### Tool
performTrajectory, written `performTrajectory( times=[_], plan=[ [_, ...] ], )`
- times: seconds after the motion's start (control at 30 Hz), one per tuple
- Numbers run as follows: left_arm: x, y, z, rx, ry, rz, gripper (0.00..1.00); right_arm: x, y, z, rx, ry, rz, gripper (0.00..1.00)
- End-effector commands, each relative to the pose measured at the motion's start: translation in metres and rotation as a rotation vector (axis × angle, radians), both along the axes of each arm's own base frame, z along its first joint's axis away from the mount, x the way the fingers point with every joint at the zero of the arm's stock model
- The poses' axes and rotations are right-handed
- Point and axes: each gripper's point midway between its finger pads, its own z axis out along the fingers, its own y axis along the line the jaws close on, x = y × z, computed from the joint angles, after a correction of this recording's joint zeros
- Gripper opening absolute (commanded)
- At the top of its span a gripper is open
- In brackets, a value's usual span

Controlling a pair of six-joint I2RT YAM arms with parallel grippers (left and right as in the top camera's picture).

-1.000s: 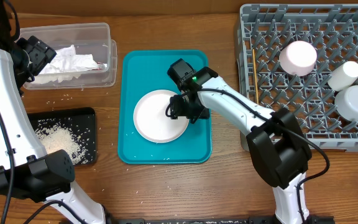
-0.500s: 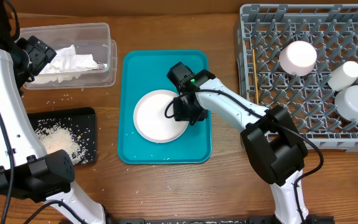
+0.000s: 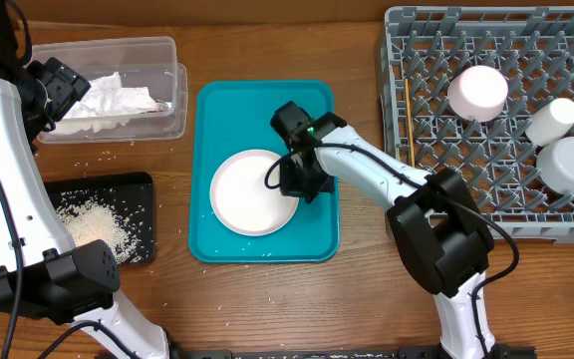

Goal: Sort waste into correct bins and load items into the dishwasher
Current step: 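Reach the right gripper to the white plate on the teal tray and grip its rim, then lift the plate with the right gripper and stand it upright in the dish rack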

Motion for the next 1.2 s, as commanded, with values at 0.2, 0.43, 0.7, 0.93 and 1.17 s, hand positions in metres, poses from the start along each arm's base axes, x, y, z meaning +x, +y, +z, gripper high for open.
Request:
performTrajectory(
  times=[0.2,0.43,0.7,0.93,1.17],
  plan=[
    [0.001,-0.001,-0.004,-0.008,0.012,-0.003,1.0,0.094,-0.07,0.117,-0.079,-0.223,-0.201,0.04],
    [0.001,-0.001,-0.004,-0.008,0.012,-0.003,1.0,0.151,-0.208,0.244,-0.312,-0.562,-0.492,0.04],
    [0.001,-0.001,-0.004,-0.008,0.012,-0.004,1.0,0.151,-0.328,0.28,-0.649,-0.679,-0.717,0.04],
    [0.001,-0.001,-0.004,-0.008,0.012,-0.004,1.0,0.163,-0.344,0.255,-0.732,-0.688,-0.744,0.04],
    [0.001,-0.001,-0.004,-0.008,0.012,-0.004,1.0,0.169,-0.356,0.224,-0.85,-0.695,-0.746,0.04]
  ],
)
